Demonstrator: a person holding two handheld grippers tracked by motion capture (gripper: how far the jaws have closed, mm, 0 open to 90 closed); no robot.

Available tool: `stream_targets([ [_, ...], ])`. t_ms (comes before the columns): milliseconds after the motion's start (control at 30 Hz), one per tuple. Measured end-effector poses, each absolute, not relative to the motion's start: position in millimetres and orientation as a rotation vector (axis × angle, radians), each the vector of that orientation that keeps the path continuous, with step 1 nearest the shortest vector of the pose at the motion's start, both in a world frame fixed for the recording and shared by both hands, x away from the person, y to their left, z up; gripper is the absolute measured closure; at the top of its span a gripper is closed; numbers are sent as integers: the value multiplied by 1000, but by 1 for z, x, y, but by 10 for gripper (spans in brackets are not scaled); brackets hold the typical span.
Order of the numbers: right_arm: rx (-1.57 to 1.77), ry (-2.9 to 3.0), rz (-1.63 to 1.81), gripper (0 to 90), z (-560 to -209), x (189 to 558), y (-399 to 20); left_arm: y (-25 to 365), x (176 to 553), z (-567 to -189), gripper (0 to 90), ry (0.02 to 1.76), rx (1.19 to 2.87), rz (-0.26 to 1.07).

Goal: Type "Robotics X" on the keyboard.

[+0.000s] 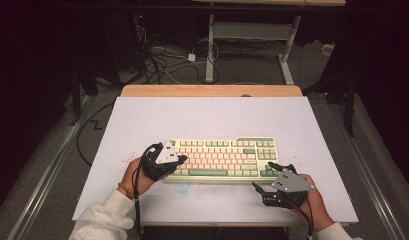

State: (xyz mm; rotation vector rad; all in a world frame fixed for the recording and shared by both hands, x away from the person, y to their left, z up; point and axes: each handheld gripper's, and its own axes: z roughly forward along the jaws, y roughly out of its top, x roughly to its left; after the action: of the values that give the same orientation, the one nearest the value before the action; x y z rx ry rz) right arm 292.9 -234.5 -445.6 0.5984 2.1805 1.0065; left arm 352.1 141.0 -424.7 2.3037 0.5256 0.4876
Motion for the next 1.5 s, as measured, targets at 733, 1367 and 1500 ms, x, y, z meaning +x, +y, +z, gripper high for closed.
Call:
stream_targets([
  [733,686,2287,1023,840,-436,319,-227,141,356,-429,870,551,2304,475],
  [1367,751,2379,964,900,-443,353,-214,148,338,-434,382,568,2212,610],
  [1500,753,2393,945,900,-445,356,-212,152,331,-437,262,587,2192,648],
])
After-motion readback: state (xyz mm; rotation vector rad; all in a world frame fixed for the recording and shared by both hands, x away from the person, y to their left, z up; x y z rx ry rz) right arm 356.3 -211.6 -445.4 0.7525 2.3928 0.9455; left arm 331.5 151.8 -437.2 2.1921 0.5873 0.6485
